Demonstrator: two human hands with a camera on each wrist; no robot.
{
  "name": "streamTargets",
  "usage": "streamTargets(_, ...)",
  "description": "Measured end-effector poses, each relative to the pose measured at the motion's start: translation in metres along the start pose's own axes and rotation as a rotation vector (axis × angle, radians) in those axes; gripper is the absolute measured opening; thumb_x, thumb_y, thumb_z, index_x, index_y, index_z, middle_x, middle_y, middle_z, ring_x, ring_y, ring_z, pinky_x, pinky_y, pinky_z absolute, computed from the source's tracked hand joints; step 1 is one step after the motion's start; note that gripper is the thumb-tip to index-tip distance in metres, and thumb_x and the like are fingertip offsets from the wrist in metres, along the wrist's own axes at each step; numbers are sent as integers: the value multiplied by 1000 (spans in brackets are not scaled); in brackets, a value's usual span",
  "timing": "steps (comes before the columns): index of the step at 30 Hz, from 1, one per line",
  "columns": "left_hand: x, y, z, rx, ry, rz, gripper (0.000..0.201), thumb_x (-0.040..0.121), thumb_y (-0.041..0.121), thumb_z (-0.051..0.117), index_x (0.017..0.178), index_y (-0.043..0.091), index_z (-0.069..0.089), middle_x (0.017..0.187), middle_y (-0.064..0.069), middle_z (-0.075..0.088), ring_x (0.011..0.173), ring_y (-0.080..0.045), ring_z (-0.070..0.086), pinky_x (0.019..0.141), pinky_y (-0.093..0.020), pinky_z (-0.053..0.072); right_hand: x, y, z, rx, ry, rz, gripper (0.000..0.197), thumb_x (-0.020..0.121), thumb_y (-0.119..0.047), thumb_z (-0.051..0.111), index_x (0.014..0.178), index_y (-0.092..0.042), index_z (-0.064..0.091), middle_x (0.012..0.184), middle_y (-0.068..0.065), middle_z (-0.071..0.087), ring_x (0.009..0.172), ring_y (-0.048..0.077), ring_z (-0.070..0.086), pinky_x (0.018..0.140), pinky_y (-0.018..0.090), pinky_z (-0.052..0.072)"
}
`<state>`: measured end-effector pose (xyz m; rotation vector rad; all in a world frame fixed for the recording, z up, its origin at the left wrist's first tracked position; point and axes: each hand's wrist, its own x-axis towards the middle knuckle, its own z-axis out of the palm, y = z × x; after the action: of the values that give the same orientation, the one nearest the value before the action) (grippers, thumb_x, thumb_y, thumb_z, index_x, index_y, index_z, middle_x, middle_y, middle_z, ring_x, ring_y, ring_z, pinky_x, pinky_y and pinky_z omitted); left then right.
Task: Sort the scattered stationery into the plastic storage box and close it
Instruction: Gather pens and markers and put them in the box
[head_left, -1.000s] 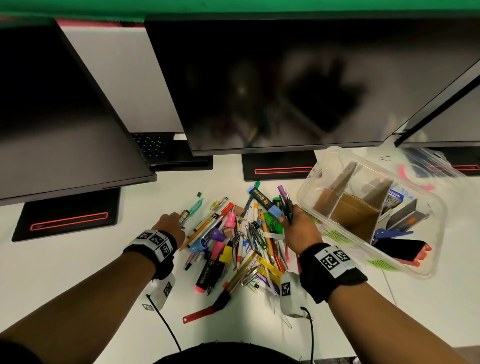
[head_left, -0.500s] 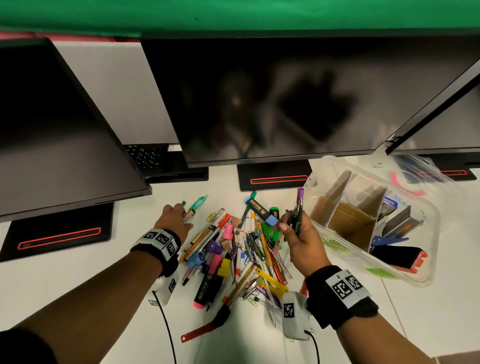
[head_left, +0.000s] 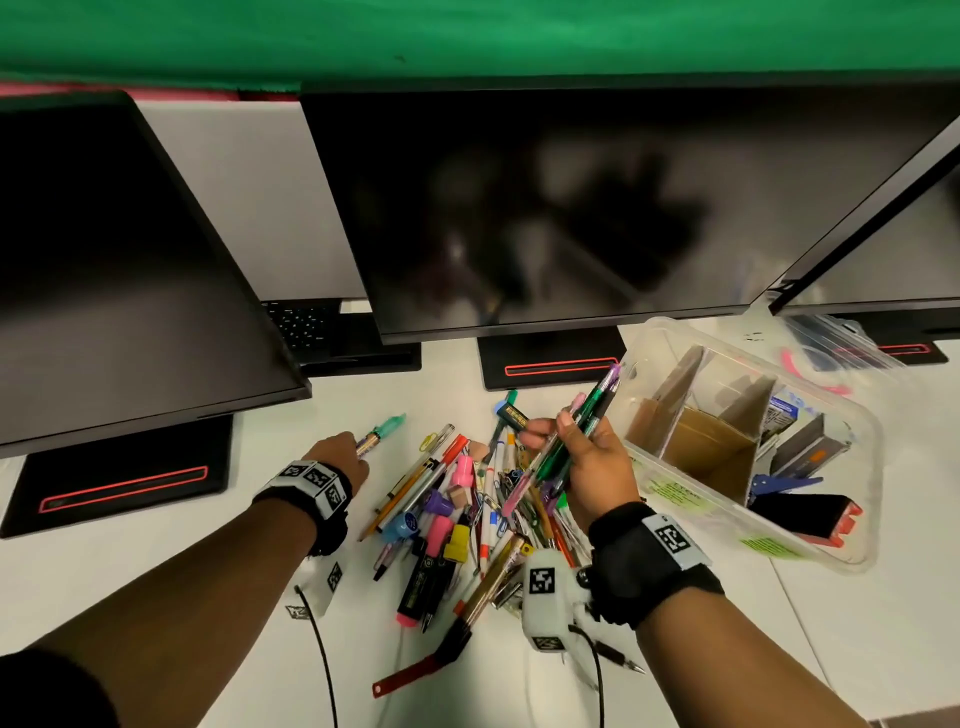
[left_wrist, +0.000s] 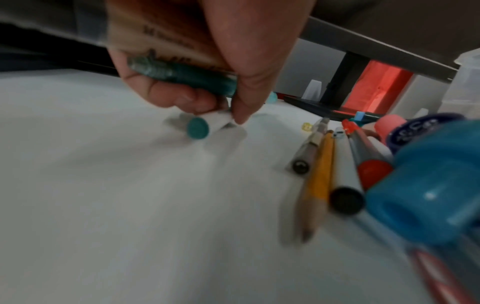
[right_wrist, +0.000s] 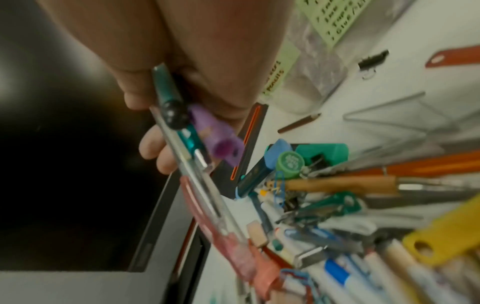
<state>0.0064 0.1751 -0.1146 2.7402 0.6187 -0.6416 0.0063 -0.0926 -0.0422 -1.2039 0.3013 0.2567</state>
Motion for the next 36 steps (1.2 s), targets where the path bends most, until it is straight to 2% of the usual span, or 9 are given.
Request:
streamTargets(4,-7,-5,4,7,-16,44,28,92,24,48,113,7,54,113,-15,63,103,-33,60,81,-32,46,-1,-2,12,290,-43,114,8,100,-12,38,102,-13,46,92,13,73,89,23,71,78,40,59)
streamTargets(8,-16,-7,-1,-5,-5,73,28,93,24,46,114,8,53,114,-14,63,104,-31,59,81,-32,46,-2,-3,16,331,-59,180,12,100,-11,39,90,-13,46,101,20,67,92,28,68,58,37,59)
streamTargets(12,-24,-3,-5,-50,-35,102,29,93,25,49,117,8,49,114,-13,62,102,-31,59,81,-32,45,-4,-3,16,-245,104,98,4,96,-10,48,94,-13,49,70,7,57,57,19,56,49,27,50)
streamTargets(17,-29,9,0,-109,-74,182,29,90,15,51,117,4,46,106,-16,59,89,-30,55,74,-30,41,4,15,2,-924,185,77,17,91,-13,56,103,-2,60,82,8,60,74,23,54,67,24,39)
streamTargets(21,-26,19,12,-108,-87,235,27,92,20,51,114,5,50,116,-15,57,102,-32,57,80,-32,43,2,20,-4,-341,165,385,22,95,-8,46,109,4,59,68,14,59,48,21,58,47,27,48)
streamTargets(24,-25,24,16,-103,-67,240,30,92,25,55,115,7,51,120,-14,55,106,-31,56,83,-31,42,-3,12,0,73,52,492,34,100,-10,35,130,2,48,103,34,63,95,38,68,74,36,58)
streamTargets(28,-23,23,18,-74,-76,205,40,85,28,64,118,11,50,121,-13,54,107,-30,56,88,-34,45,2,11,5,217,36,490,25,101,-13,32,95,-8,57,78,14,75,70,22,75,63,42,59)
streamTargets(32,-22,20,19,-51,-102,201,40,84,29,65,116,10,50,117,-13,60,105,-30,59,83,-32,45,2,11,6,336,-87,430,59,100,-16,32,58,-12,73,87,15,75,76,22,75,67,44,59)
streamTargets(36,-25,20,18,-15,-118,193,34,84,26,63,113,11,53,114,-11,64,104,-28,61,77,-27,44,-2,7,8,421,-137,372,53,98,-17,35,61,-9,73,102,17,72,84,23,74,69,45,60)
